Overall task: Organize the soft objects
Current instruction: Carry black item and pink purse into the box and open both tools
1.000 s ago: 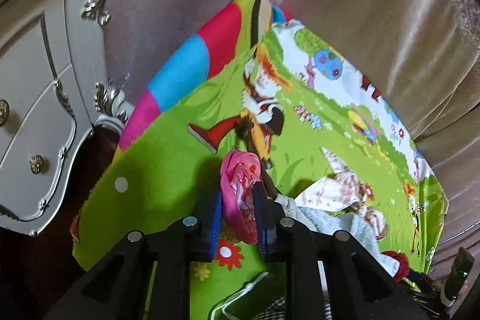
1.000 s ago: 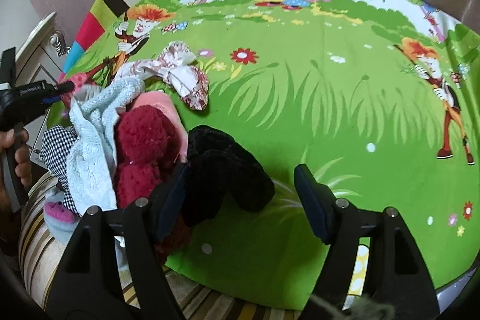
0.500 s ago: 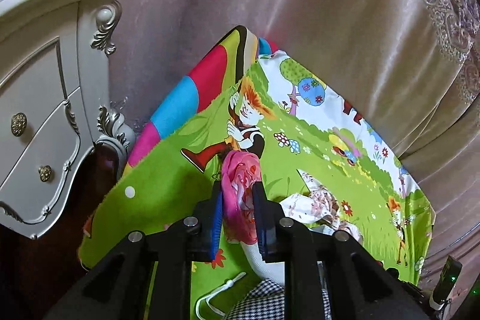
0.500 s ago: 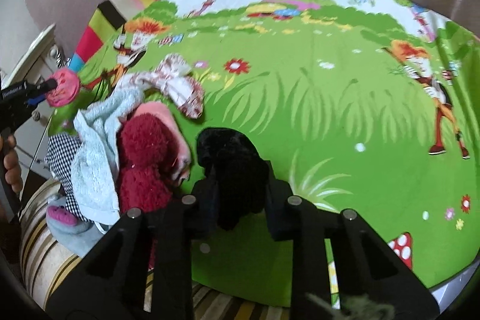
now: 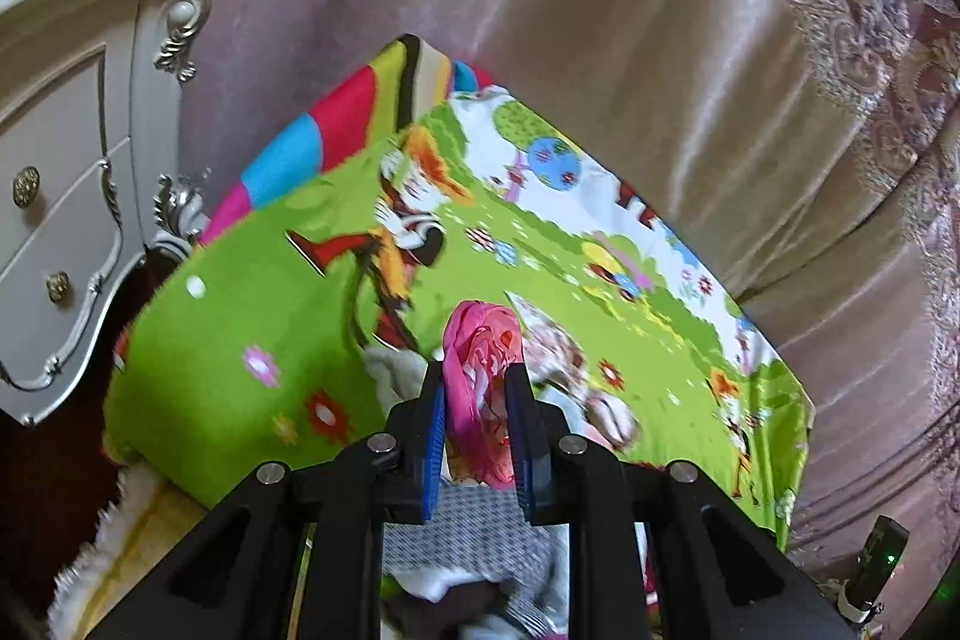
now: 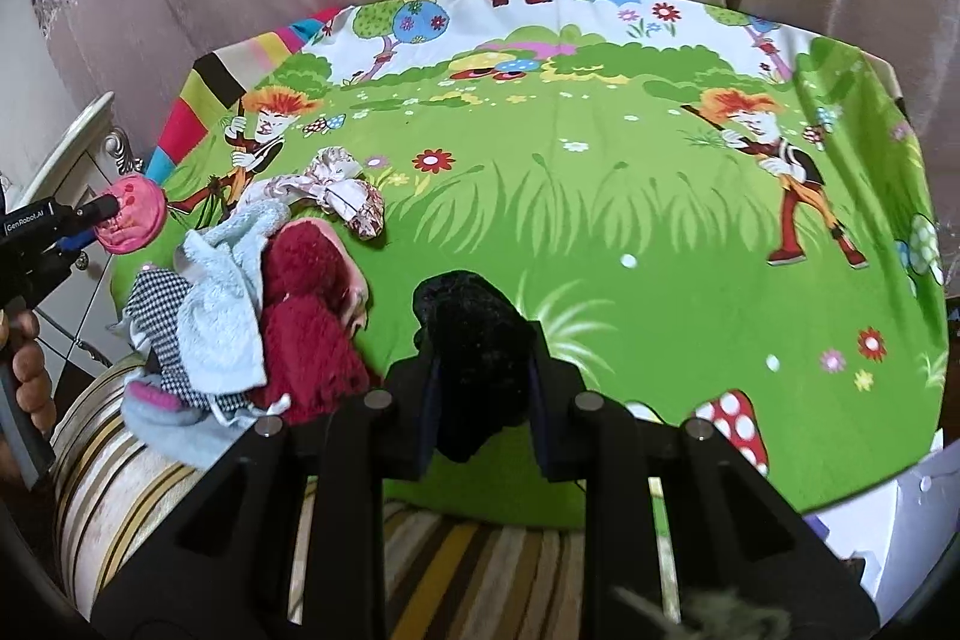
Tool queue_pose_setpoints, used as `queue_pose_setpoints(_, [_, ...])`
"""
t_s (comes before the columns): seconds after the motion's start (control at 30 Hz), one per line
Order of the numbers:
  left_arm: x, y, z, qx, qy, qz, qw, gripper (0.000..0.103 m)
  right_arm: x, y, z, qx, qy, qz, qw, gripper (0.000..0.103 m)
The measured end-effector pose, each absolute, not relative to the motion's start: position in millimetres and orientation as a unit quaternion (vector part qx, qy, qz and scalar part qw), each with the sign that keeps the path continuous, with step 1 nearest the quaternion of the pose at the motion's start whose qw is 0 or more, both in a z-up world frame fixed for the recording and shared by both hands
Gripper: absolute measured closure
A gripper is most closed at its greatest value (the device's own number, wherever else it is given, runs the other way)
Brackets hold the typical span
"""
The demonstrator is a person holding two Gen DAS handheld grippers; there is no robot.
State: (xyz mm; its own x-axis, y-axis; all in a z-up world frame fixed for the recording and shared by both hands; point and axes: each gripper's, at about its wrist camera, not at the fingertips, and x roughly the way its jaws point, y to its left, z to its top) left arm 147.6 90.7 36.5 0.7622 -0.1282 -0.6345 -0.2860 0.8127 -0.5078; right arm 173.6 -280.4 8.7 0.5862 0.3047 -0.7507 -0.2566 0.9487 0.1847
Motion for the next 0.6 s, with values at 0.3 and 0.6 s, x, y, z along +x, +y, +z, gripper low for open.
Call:
queue_pose_setpoints(0.3, [131.1, 34.7, 39.5, -0.294, 0.361, -0.017, 0.885, 0.083, 140.6, -302.5, 16.3, 0.041, 0.419, 0.142, 0.896, 0.075])
queue_pose_setpoints(0.6, [119.1, -20.2, 35.7, -0.288, 0.388, -0.076, 0.872, 0.083, 106.5, -335.6, 23.4, 0.051, 0.410, 0.116, 0.903, 0.075])
